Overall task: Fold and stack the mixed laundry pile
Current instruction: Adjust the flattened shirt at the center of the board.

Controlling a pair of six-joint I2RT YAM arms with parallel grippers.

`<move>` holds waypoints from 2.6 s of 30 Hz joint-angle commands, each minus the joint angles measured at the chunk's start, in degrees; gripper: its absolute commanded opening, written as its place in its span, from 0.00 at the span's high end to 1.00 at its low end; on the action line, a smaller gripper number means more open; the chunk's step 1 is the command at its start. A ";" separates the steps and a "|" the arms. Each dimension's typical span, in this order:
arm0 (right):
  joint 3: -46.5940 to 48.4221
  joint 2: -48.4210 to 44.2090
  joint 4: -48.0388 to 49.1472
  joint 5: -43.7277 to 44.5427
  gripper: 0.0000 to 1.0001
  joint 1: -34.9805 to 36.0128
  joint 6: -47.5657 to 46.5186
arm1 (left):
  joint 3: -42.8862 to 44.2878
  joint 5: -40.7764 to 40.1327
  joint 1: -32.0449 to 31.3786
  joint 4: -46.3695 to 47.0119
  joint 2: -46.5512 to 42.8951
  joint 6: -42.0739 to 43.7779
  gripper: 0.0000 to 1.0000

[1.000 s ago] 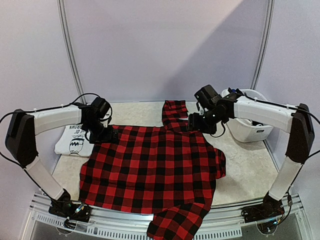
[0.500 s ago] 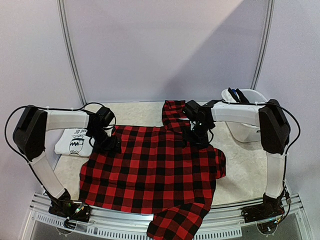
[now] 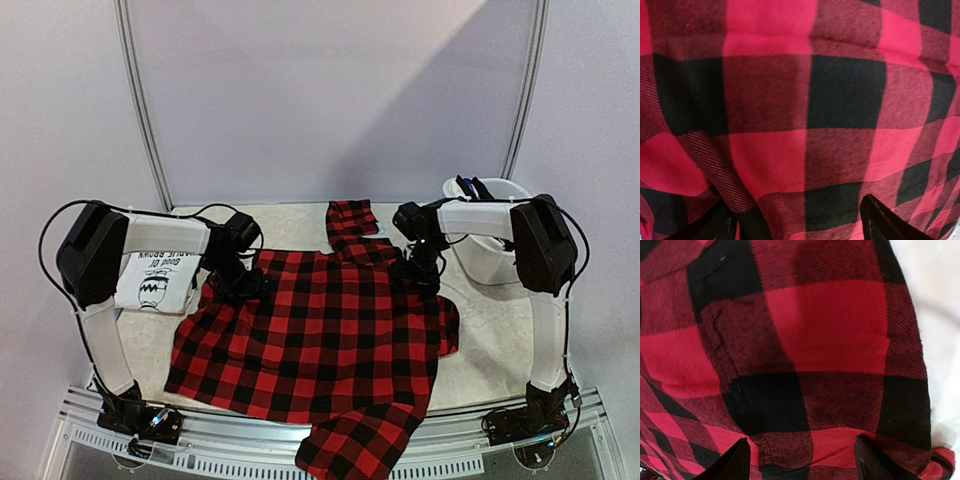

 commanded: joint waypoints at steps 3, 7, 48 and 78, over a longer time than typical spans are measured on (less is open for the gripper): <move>6.43 6.03 -3.06 -0.87 0.28 -5.86 -6.32 | 6.86 3.68 -2.96 -2.39 7.98 -5.00 0.16; 15.27 10.78 -6.00 -0.93 0.28 -7.68 -9.81 | 10.12 -4.57 -2.70 -9.90 7.85 -6.95 0.15; -7.81 -12.48 4.14 -0.06 0.27 7.14 4.68 | -0.93 -4.25 -4.55 -7.94 -4.18 6.29 0.20; 16.17 11.40 -3.71 -5.07 0.27 -6.57 -6.35 | 32.41 -7.29 0.90 -19.36 24.03 12.34 0.22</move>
